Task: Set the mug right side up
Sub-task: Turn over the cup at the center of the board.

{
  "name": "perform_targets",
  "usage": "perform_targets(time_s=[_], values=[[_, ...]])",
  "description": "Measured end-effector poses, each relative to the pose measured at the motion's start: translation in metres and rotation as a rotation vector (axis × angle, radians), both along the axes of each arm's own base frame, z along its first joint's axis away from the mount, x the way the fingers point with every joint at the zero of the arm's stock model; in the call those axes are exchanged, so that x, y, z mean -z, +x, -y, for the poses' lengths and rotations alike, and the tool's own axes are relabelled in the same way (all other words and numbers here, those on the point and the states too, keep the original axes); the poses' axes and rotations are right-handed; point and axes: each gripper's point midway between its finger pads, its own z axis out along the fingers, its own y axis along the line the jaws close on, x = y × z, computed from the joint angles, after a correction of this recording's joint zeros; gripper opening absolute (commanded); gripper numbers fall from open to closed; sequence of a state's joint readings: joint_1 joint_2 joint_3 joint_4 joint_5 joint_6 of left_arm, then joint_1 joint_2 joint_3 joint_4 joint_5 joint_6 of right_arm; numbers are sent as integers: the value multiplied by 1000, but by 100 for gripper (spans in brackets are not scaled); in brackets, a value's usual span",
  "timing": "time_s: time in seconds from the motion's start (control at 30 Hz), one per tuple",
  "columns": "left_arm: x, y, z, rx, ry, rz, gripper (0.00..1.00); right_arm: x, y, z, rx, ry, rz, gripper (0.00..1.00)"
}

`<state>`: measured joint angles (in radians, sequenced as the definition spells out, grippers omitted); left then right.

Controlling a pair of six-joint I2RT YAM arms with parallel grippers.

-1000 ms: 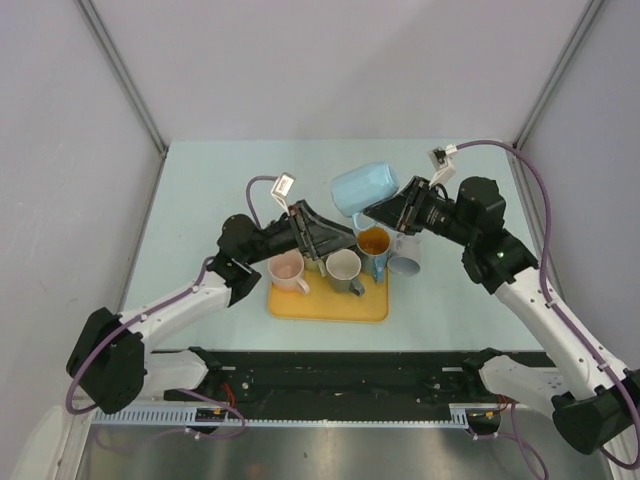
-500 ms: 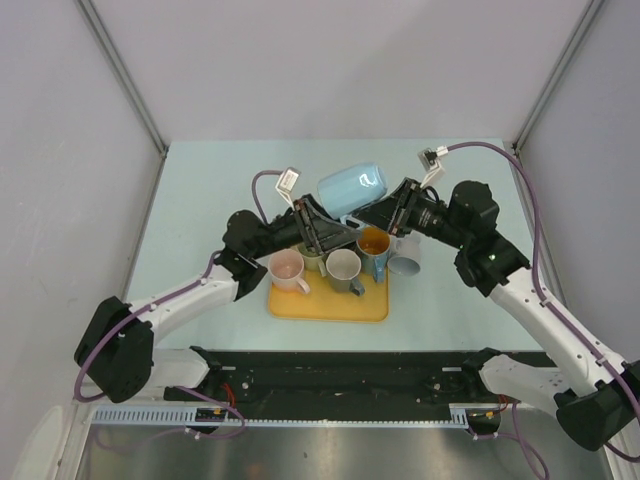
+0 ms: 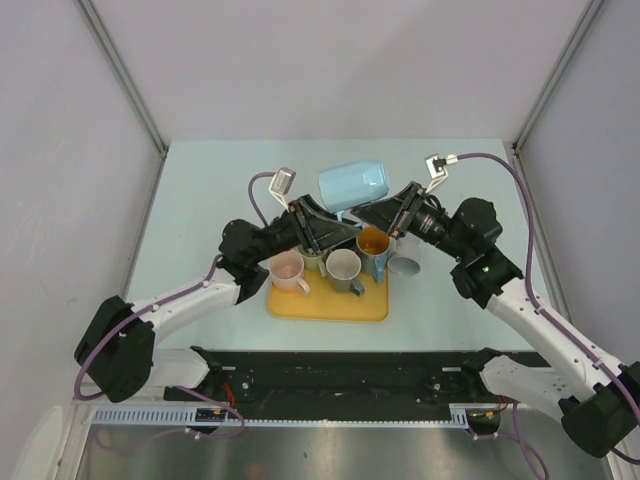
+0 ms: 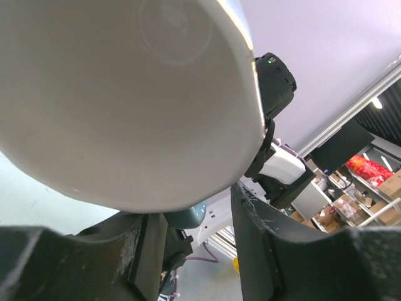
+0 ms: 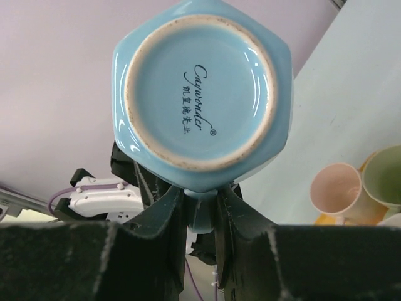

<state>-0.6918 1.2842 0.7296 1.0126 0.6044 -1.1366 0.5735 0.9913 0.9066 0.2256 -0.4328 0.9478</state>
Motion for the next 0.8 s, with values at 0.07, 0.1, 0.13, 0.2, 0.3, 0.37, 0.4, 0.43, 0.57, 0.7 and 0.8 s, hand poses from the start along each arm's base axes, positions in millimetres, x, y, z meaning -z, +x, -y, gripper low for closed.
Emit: perform_targets(time_s=[0.07,0.1,0.13,0.2,0.3,0.37,0.4,0.43,0.57,0.7,0.8], values=[[-3,0,-1,-4,-16,-2,42,-4,-2,-2,-6,18,13,0],[-5,1,-2,-9,-25,-2,41,-6,-3,-3,-8,24,18,0],[-8,1,-2,-12,-35,0,40,-8,-4,-4,-9,32,27,0],[-11,1,-3,-14,-50,2,38,-11,-6,-5,-9,41,38,0],[-16,2,-5,-20,-74,4,43,-16,-8,-7,-4,52,61,0],[-19,2,-6,-20,-86,2,47,-17,-8,-9,6,50,73,0],[-19,1,-6,-19,-91,1,50,-17,-8,-9,11,48,76,0],[-21,1,-6,-17,-98,-1,53,-17,-8,-10,19,43,86,0],[-23,0,-6,-12,-111,-1,49,-17,-7,-11,46,31,108,0],[-22,2,-6,-15,-112,-13,36,-19,-9,-11,52,28,126,0],[-20,3,-5,-16,-108,-18,28,-19,-10,-11,52,27,128,0]])
